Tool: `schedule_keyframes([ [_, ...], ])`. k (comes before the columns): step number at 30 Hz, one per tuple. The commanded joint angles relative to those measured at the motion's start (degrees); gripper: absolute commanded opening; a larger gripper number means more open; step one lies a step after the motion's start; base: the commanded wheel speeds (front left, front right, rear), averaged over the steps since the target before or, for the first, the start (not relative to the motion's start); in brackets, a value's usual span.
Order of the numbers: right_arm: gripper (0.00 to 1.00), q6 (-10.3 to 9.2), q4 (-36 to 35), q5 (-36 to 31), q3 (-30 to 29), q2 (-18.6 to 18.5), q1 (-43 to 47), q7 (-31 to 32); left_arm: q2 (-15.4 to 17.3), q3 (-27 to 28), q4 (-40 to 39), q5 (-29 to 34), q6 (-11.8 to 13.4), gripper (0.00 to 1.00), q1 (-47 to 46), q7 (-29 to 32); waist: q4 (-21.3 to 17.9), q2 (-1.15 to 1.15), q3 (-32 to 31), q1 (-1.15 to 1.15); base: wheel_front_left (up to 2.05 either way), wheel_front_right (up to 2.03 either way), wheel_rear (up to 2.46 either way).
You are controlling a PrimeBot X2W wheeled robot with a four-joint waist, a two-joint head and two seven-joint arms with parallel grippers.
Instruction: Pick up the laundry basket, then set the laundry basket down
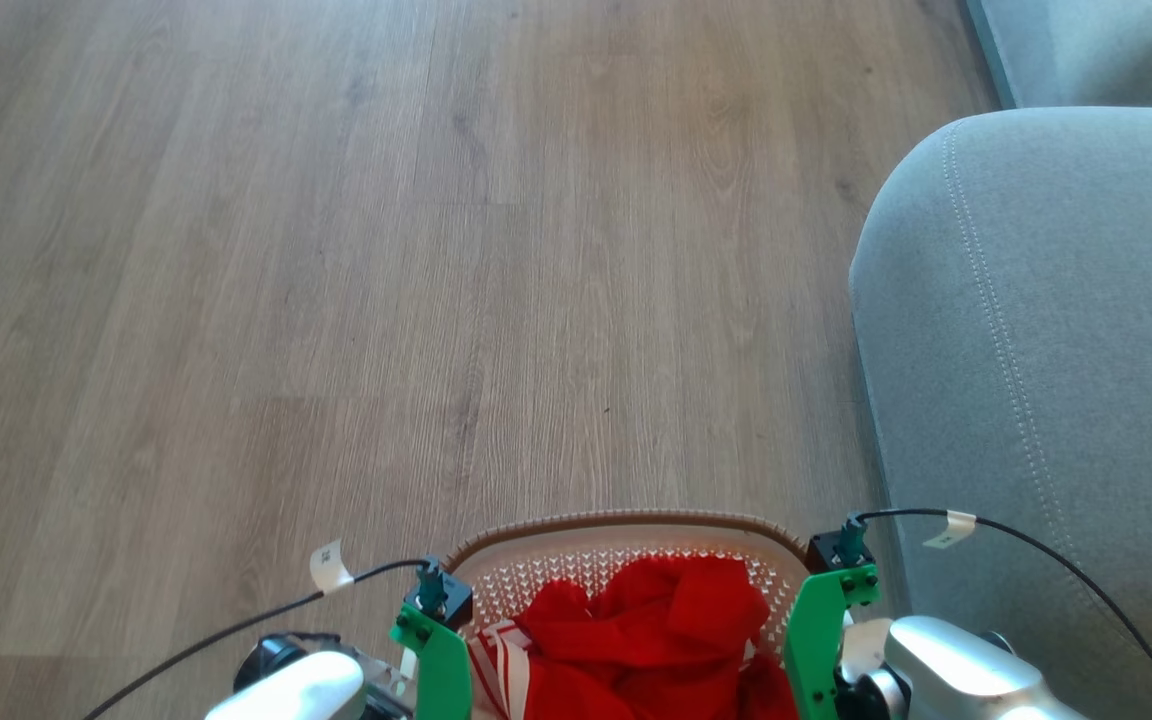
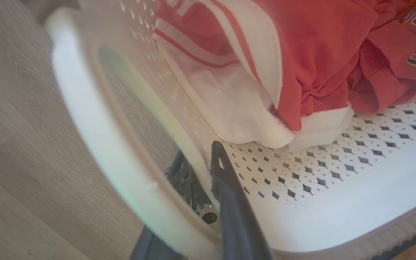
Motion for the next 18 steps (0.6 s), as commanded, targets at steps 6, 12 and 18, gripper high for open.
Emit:
schedule_keyframes([
  [6,0.0,0.45,-3.38,-0.35,1.06,3.41,-2.83,-1.82,-1.67,-0.86,-3.43,0.39,-2.17,0.0,-0.92,0.27,0.06,0.0,-0.1,0.0,0.0,0.0,0.0],
  [12,0.0,0.45,-3.22,-0.22,1.24,3.39,-2.94,-1.86,-1.92,-0.86,-2.96,0.26,-2.17,0.0,-1.03,-0.01,0.07,0.0,-0.17,0.0,0.0,0.0,0.0],
  [18,0.0,0.45,-3.13,-0.06,1.37,3.39,-2.93,-1.94,-2.0,-0.86,-2.8,0.35,-2.17,0.0,-0.92,-0.03,0.04,0.0,-0.3,0.0,0.0,0.0,0.0],
])
